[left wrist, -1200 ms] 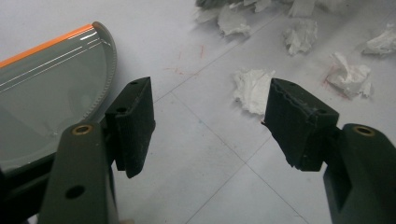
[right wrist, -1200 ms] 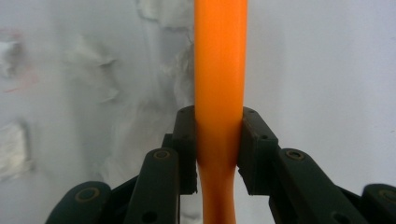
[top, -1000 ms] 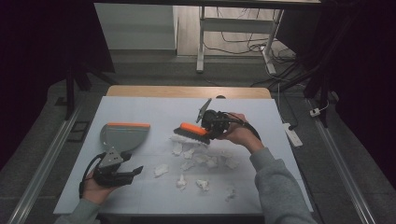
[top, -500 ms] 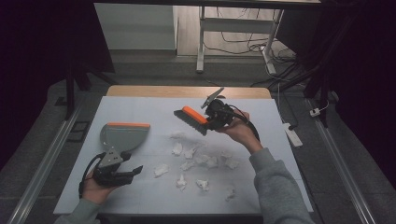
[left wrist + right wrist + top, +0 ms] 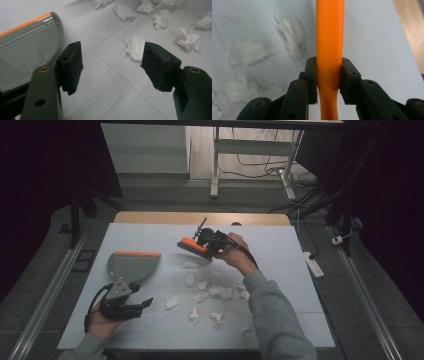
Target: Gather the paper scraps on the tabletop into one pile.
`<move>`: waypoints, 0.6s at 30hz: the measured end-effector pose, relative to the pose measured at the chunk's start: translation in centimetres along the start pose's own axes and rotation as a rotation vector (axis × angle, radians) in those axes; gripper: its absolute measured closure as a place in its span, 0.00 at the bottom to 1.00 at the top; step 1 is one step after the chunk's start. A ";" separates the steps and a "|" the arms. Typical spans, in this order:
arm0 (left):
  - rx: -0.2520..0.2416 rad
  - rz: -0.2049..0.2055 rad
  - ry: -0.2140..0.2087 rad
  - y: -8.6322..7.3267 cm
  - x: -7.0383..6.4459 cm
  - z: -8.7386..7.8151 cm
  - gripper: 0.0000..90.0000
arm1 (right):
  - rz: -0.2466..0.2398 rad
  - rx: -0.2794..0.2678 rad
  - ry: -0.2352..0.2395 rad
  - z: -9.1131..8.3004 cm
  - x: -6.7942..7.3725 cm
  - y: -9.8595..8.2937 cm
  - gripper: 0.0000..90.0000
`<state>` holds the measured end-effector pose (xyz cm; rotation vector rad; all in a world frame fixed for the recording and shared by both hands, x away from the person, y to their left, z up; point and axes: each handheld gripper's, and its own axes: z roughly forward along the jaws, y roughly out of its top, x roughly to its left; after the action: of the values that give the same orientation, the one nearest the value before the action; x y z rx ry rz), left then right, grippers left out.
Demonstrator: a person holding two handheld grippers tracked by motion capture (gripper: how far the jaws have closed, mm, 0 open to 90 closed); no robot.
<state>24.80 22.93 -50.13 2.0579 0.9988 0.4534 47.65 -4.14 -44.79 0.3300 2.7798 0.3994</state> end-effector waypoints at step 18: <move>0.002 0.004 0.003 0.0 -0.1 0.0 0.38 | -0.237 0.079 0.139 -2.4 5.1 -1.8 0.79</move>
<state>24.74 22.89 -50.09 2.0620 0.9970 0.4583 41.84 -5.02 -44.54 -0.0119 2.9309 0.2650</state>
